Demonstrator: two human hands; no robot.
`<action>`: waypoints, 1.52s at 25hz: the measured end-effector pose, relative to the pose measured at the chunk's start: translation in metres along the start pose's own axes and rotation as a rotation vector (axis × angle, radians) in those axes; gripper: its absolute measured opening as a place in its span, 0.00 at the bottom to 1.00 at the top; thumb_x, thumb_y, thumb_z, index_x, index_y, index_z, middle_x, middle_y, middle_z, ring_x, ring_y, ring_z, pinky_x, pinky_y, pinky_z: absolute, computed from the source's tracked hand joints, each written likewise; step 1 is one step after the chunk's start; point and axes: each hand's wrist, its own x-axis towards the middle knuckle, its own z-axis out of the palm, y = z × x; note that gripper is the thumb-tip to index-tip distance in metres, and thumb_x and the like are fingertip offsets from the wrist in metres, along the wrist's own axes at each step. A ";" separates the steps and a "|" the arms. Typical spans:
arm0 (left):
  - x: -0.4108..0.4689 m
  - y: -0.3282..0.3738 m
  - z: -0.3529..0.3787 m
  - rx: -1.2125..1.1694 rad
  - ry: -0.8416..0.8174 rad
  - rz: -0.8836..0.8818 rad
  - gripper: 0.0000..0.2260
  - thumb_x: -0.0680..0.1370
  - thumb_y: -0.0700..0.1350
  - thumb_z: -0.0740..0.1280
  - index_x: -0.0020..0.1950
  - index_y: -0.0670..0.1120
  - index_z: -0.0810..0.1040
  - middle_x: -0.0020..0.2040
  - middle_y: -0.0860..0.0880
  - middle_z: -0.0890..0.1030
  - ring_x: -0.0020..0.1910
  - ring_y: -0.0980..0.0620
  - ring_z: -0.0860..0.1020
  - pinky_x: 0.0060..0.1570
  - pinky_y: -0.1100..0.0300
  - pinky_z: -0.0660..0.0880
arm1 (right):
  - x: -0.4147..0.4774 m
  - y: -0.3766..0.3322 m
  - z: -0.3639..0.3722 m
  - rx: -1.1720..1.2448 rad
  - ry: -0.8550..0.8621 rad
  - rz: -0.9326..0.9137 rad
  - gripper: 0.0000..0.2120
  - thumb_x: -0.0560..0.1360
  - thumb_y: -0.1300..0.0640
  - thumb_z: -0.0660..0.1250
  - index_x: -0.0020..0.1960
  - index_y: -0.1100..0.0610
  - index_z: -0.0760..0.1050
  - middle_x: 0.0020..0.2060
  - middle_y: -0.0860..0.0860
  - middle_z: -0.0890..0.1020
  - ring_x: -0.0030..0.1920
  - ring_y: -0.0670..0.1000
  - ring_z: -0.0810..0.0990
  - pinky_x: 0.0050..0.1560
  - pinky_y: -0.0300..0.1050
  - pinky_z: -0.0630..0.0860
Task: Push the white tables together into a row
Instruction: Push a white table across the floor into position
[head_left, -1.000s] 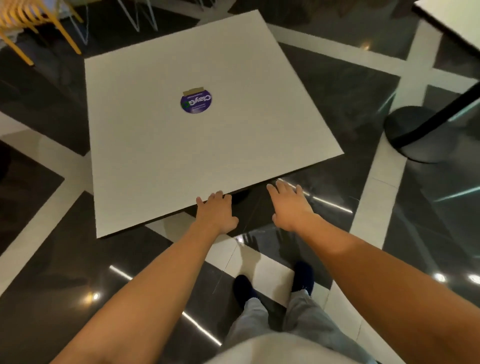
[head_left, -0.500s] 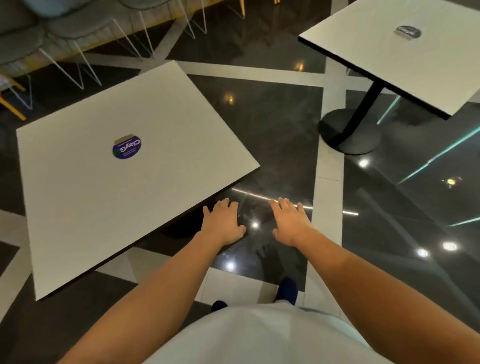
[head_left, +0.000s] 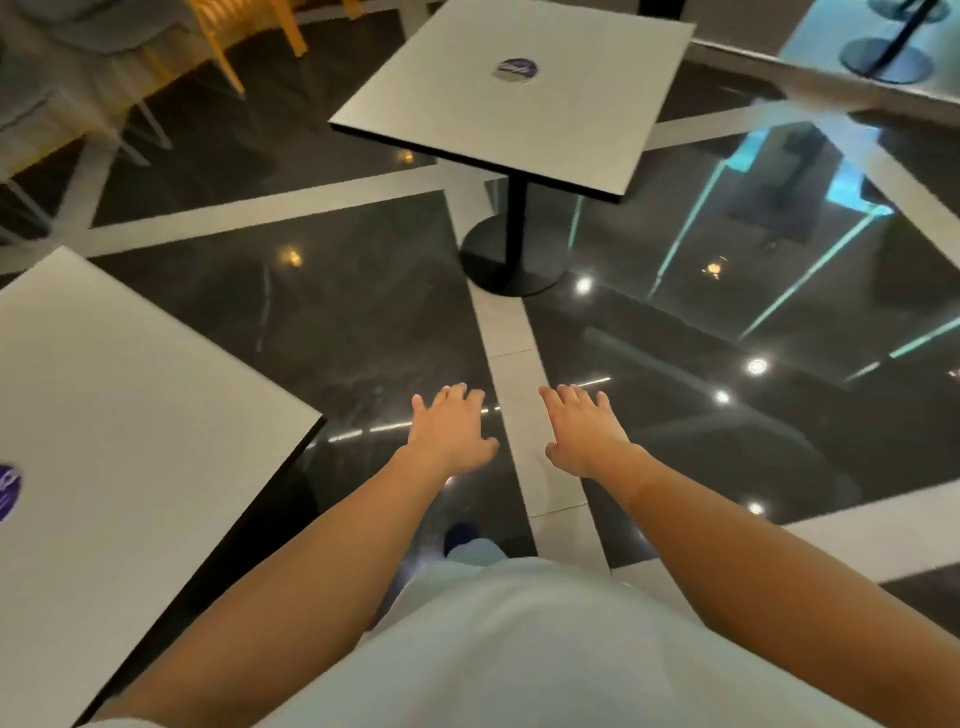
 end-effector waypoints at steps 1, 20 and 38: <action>0.016 0.014 -0.006 0.019 -0.006 0.046 0.34 0.76 0.58 0.65 0.78 0.47 0.59 0.79 0.43 0.59 0.77 0.43 0.58 0.74 0.34 0.52 | 0.001 0.016 -0.004 0.022 0.015 0.033 0.38 0.74 0.52 0.70 0.77 0.55 0.53 0.74 0.57 0.65 0.75 0.60 0.60 0.74 0.65 0.55; 0.352 0.189 -0.142 0.106 -0.058 0.353 0.34 0.77 0.57 0.65 0.79 0.47 0.57 0.80 0.44 0.57 0.78 0.43 0.55 0.74 0.35 0.52 | 0.185 0.260 -0.106 0.080 0.008 0.336 0.41 0.76 0.53 0.67 0.80 0.56 0.45 0.78 0.58 0.56 0.79 0.58 0.51 0.76 0.63 0.51; 0.625 0.370 -0.201 -0.002 0.050 0.131 0.36 0.76 0.58 0.67 0.78 0.49 0.56 0.80 0.43 0.56 0.79 0.42 0.53 0.74 0.36 0.52 | 0.369 0.560 -0.217 -0.044 -0.045 0.160 0.41 0.77 0.53 0.66 0.80 0.57 0.43 0.78 0.59 0.55 0.79 0.59 0.50 0.76 0.64 0.51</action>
